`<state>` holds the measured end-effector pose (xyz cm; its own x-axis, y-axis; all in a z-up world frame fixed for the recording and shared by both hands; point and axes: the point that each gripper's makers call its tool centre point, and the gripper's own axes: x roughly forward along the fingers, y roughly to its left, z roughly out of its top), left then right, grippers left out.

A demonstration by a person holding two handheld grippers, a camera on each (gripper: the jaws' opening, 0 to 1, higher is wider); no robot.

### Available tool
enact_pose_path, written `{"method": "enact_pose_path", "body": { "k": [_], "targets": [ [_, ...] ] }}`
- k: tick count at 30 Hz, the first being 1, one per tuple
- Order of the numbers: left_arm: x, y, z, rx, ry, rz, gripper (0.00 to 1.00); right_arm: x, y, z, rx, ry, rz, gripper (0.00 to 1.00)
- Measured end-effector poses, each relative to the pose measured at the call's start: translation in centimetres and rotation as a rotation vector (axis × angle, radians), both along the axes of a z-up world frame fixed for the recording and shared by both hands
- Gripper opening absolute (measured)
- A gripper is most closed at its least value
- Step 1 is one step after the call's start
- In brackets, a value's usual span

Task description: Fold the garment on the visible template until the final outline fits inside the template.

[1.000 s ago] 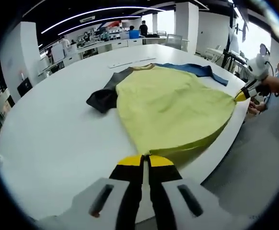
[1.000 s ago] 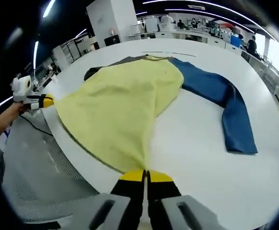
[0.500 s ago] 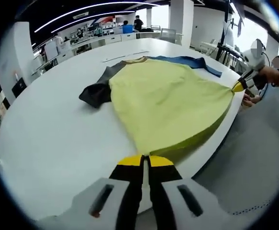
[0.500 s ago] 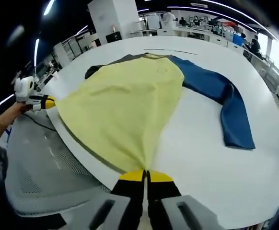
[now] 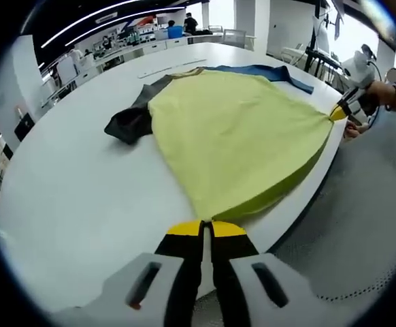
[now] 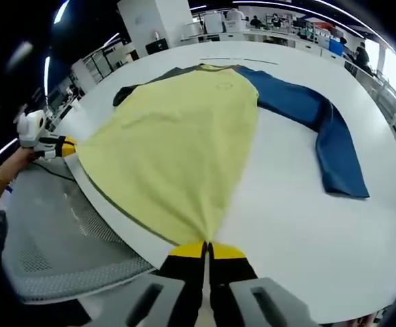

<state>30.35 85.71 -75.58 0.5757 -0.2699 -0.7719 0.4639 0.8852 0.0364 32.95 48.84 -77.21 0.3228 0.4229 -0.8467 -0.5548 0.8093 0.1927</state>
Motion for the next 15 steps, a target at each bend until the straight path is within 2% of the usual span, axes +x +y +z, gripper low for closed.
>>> {"method": "enact_pose_path", "body": {
  "k": [4,7,10,15],
  "targets": [
    [0.0,-0.1,0.1,-0.012,0.0,0.014,0.01,0.0,-0.1,0.2,0.018,0.017,-0.032,0.0],
    [-0.2,-0.1,0.4,-0.031,0.01,0.017,0.04,0.5,-0.5,0.7,0.028,0.008,-0.064,0.13],
    [-0.3,-0.2,0.8,-0.065,0.009,0.029,0.19,1.0,-0.9,1.5,0.044,0.003,-0.098,0.25],
    [0.5,0.2,1.8,-0.107,-0.033,0.073,0.45,2.3,-1.5,2.7,0.079,-0.026,-0.151,0.34]
  ]
}}
